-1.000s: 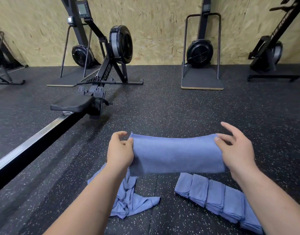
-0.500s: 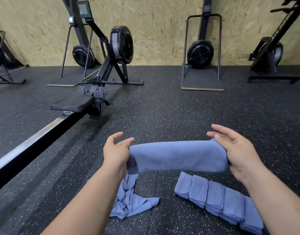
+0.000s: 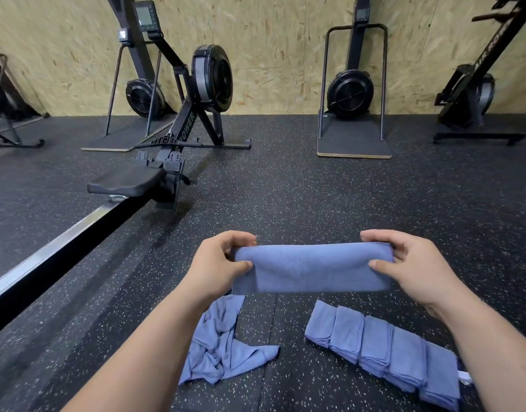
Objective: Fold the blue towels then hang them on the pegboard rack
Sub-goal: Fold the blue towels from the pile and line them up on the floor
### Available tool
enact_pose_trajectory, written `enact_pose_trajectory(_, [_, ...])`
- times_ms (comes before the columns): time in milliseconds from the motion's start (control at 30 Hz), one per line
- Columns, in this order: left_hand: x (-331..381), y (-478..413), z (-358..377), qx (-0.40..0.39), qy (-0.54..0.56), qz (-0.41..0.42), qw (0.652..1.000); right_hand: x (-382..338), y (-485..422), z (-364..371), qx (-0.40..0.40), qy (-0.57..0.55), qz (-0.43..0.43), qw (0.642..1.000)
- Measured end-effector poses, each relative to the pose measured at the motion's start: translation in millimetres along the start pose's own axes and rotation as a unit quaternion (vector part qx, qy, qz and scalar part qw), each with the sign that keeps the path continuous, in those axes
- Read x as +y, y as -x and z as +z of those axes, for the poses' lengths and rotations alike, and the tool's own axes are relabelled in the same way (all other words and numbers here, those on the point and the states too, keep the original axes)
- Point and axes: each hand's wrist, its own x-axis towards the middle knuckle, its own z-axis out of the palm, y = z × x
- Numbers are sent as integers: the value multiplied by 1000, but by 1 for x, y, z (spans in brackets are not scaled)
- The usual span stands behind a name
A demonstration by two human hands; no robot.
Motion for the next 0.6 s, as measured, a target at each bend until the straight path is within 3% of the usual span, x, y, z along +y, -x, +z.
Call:
enact_pose_trajectory(167, [1,0,-2,24,-143,32,989,6,-2,-5,3,91,-23,996])
enact_pose_trajectory(400, [1,0,-2,16,-219,56,974,11,-3,-8,10,181,-31,983])
enact_pose_trajectory(467, [-2,-1,-4,-6,-203,28,979,10,-3,-9,18,205,-33,978])
enact_pose_trajectory(600, [-2,0,-6,-78,-59,-31,995,13,-4,-15,30,227,-18,973])
